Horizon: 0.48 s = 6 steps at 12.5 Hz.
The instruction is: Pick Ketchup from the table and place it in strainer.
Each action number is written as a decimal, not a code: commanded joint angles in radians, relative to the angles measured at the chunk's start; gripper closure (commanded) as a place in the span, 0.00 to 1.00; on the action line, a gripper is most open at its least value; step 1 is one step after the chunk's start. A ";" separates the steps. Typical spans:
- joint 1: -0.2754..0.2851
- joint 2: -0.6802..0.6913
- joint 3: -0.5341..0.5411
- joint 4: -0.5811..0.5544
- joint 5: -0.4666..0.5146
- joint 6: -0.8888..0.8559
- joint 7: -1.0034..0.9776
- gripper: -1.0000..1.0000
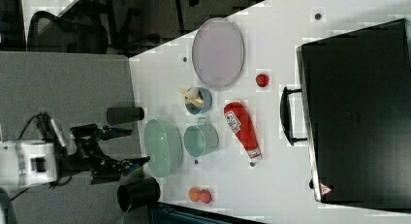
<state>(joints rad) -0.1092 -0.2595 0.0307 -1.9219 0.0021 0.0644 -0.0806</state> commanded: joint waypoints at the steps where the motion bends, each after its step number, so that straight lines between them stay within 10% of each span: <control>1: 0.000 0.129 0.024 -0.068 0.007 0.002 -0.126 0.00; 6: 0.013 0.244 0.043 -0.157 0.007 0.143 -0.442 0.00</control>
<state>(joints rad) -0.1068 0.0038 0.0656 -2.0781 0.0026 0.1791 -0.3726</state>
